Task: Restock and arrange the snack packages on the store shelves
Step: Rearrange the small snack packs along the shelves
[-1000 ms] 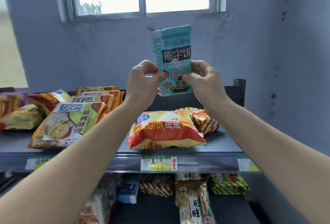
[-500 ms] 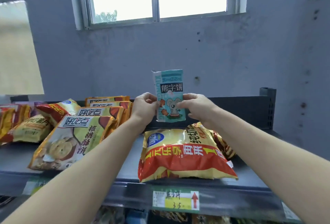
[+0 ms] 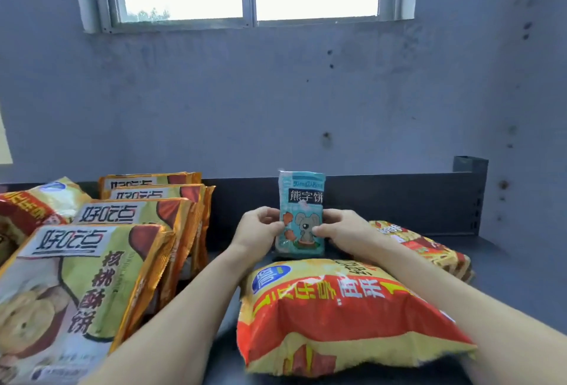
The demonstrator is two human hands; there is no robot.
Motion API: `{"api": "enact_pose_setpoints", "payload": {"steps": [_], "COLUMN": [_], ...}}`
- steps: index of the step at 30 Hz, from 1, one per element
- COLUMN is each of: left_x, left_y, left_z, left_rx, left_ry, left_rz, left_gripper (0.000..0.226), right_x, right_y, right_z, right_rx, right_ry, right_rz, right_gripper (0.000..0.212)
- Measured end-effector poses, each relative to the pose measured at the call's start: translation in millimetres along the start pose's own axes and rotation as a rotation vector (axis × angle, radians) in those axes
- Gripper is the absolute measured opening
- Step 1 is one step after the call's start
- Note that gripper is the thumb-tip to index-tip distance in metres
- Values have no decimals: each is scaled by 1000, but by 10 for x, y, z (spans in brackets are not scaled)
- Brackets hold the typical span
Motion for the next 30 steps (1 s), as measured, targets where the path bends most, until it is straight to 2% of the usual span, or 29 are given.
{"api": "enact_pose_setpoints", "payload": {"steps": [7, 13, 18, 26, 30], "left_x": [-4, 5, -59, -73, -130], "left_y": [-52, -41, -62, -129, -85], "left_z": [40, 22, -41, -80, -63], "left_rx": [-10, -39, -23, 44, 21], "left_ry": [-68, -92, -99, -86, -135], "left_rz": [69, 126, 63, 43, 54], "left_gripper": [18, 26, 42, 41, 35], "right_x": [-38, -65, -102, -133, -75], "right_y": [43, 95, 139, 52, 62], "right_z": [115, 146, 123, 106, 47], "right_rx": [-63, -146, -179, -78, -72], "right_ry": [158, 178, 128, 39, 33], "right_rz": [-168, -102, -19, 1, 11], "right_gripper": [45, 46, 45, 47, 45]}}
Point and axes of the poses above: each hand's wrist, its own z-axis towards the middle knuckle, its own y-axis out of the back of the hand, x = y × z, the point moved 8 cm from there along z, towards the middle knuckle, and after that the axes turned 13 degrees about -x, right-handed, at the moved point
